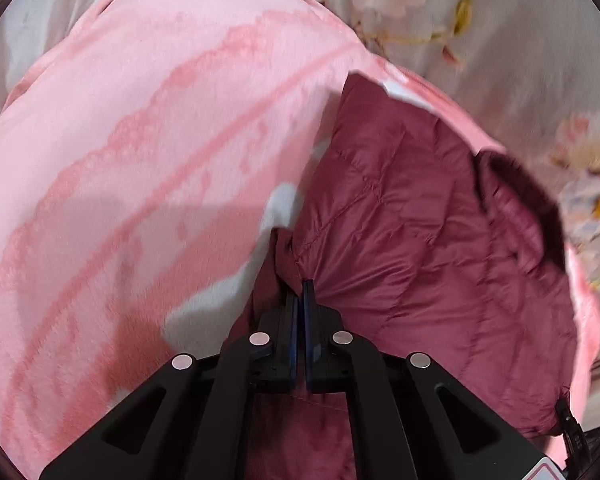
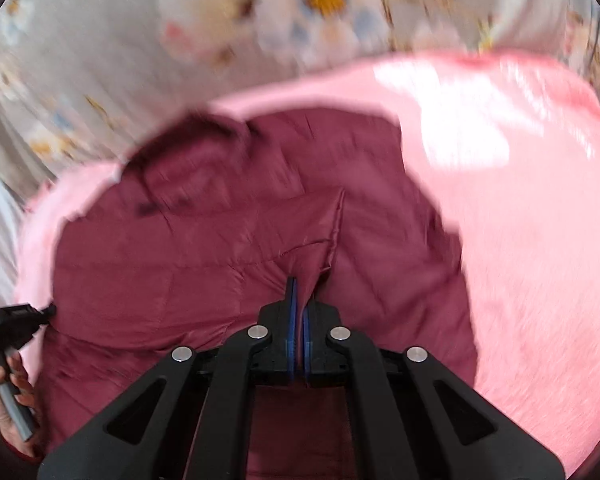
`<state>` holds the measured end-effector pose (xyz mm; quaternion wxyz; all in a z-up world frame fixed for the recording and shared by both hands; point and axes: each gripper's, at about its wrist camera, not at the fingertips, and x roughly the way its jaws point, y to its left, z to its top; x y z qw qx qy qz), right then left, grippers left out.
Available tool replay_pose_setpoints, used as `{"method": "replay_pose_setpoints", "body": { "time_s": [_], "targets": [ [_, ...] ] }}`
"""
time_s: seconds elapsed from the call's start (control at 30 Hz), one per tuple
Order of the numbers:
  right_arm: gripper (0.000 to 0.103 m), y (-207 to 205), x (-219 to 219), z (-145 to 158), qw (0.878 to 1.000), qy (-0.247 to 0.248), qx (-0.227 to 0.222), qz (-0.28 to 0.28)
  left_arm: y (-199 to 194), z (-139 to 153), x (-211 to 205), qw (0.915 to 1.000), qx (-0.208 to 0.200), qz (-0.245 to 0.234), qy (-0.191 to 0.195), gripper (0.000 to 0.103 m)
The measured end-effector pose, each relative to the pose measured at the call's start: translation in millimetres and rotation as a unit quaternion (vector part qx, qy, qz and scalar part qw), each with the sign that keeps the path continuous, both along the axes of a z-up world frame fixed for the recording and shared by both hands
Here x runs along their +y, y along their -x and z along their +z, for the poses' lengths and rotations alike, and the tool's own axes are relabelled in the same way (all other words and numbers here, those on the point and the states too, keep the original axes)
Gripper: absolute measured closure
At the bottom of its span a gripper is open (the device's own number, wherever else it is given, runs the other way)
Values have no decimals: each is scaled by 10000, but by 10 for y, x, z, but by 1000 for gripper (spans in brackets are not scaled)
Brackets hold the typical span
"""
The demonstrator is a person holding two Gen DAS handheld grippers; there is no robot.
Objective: Fold large clothes
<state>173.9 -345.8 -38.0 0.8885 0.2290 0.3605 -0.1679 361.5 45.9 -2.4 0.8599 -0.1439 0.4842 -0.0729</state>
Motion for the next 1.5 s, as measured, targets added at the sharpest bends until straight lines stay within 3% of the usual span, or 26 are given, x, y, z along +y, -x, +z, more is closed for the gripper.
{"method": "replay_pose_setpoints", "body": {
  "time_s": [0.27, 0.37, 0.43, 0.53, 0.67, 0.73, 0.87, 1.03, 1.2, 1.5],
  "targets": [
    [101, -26, 53, -65, 9995, 272, 106, 119, 108, -6, -196, 9947, -405, -148, -937, 97],
    [89, 153, 46, 78, 9993, 361, 31, -1, 227, 117, -166, 9916, -513, -184, -1169, 93],
    [71, 318, 43, 253, 9978, 624, -124, -209, 360, 277, -133, 9861, -764, -176, -1464, 90],
    [70, 390, 112, 542, 9949, 895, -435, -165, 542, 628, -187, 9731, -1344, -190, -1861, 87],
    [71, 28, 377, 815, 9935, 882, -623, 364, 617, 1027, -650, 9667, -1794, -653, -1703, 70],
    [79, -228, 544, 838, 9912, 1034, -556, 618, 606, 1049, -952, 9660, -1775, -955, -1617, 66],
    [94, -628, 756, 628, 9899, 1005, -268, 959, 482, 786, -1452, 9686, -1398, -1339, -1560, 65],
    [96, -750, 924, 95, 9871, 969, 256, 1249, 373, 143, -1575, 9746, -806, -1325, -1616, 65],
    [96, -673, 1040, -45, 9837, 1261, 279, 1249, 528, -65, -1588, 9683, -1134, -1282, -1818, 63],
    [97, -630, 973, -64, 9859, 1096, 187, 1249, 549, -86, -1610, 9664, -1210, -1255, -1891, 63]
  ]
}}
